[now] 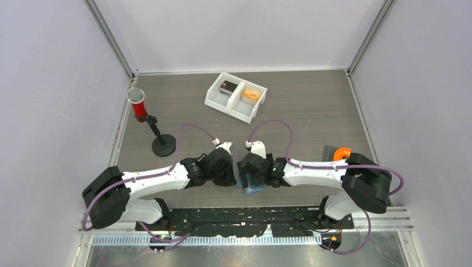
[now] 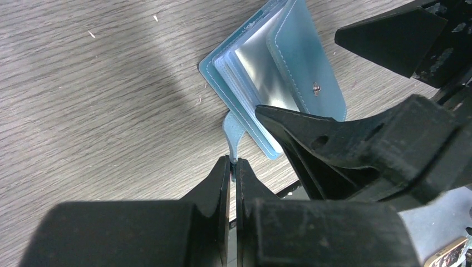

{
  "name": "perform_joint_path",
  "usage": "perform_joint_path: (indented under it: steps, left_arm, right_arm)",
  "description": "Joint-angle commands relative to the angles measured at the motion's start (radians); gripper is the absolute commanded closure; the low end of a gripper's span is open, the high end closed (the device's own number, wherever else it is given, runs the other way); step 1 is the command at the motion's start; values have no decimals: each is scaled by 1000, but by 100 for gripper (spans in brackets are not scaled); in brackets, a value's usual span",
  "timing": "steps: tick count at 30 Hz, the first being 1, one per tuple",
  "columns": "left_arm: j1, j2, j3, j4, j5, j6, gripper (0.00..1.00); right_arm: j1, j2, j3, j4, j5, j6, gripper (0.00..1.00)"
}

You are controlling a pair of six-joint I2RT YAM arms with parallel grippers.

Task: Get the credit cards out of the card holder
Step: Open the card holder at the center of the board.

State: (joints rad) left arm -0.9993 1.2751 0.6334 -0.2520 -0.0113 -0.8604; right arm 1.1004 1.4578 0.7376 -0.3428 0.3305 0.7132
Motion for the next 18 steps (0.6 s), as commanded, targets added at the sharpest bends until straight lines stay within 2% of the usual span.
perform_joint_path:
  steps: [1,7,12,18]
  left_arm:
    - [2,-7,1,40,7,1,100]
    - [2,-23,0,-3,-7,0,100]
    - [2,-25,-5,-35,-34,1,100]
    - [2,-36,-6,-65,-52,6,100]
  right_arm:
    - [9,26,41,29,90,37,1]
    - [10,29,42,-26,147,50,7]
    - [10,-58,18,-43,175,41,15]
    - [10,-131,1,-97,205,36,17]
